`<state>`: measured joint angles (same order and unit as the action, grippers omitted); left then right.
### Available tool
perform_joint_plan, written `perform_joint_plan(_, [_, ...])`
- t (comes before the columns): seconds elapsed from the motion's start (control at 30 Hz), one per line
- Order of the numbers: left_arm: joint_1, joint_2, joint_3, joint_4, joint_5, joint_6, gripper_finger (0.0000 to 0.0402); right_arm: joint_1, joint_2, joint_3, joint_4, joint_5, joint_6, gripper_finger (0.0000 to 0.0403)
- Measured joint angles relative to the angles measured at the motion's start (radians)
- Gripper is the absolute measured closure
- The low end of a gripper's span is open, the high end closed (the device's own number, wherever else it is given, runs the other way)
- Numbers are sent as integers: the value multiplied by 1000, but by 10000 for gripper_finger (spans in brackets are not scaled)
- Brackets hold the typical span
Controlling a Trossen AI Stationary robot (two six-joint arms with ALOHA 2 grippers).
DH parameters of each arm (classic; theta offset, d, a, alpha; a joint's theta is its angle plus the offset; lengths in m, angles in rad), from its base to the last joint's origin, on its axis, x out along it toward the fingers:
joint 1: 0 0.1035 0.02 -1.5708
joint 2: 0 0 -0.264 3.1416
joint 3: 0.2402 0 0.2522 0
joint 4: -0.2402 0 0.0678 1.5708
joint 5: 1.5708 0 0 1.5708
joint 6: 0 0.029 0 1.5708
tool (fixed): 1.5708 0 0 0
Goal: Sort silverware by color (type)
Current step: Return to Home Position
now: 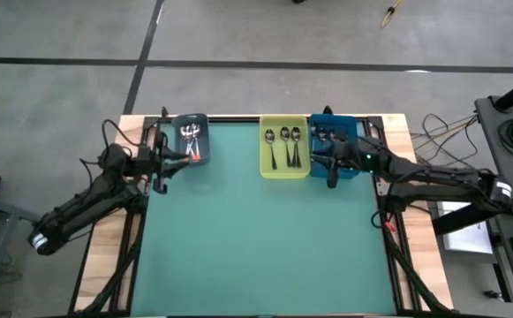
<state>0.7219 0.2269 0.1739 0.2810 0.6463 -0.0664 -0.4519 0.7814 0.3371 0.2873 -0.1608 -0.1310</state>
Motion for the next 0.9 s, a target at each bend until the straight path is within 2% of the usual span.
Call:
perform_joint_plan(0.33, [0, -40, -30, -58, 0, 5, 322, 0, -174, -169, 122, 0, 42, 344])
perform_joint_plan(0.47, [0, -51, -97, -7, 2, -24, 322, 0, -237, -227, 123, 1, 42, 344])
perform_joint_plan(0.57, [0, -63, -162, 90, 31, -89, 322, 0, -283, -273, 147, 1, 30, 344])
perform_joint_plan(0.67, [-1, -75, -160, 108, 62, -137, 322, 0, -322, -324, 204, 1, 40, 344])
perform_joint_plan(0.77, [-1, -92, -160, 129, 87, -144, 322, 0, -350, -324, 181, -8, 53, 344])
perform_joint_plan(0.83, [-1, -103, -164, 107, 78, -135, 322, 0, -354, -324, 180, -34, 53, 344])
perform_joint_plan(0.9, [-1, -104, -164, 61, 25, -133, 322, 0, -355, -324, 173, -41, 63, 344])
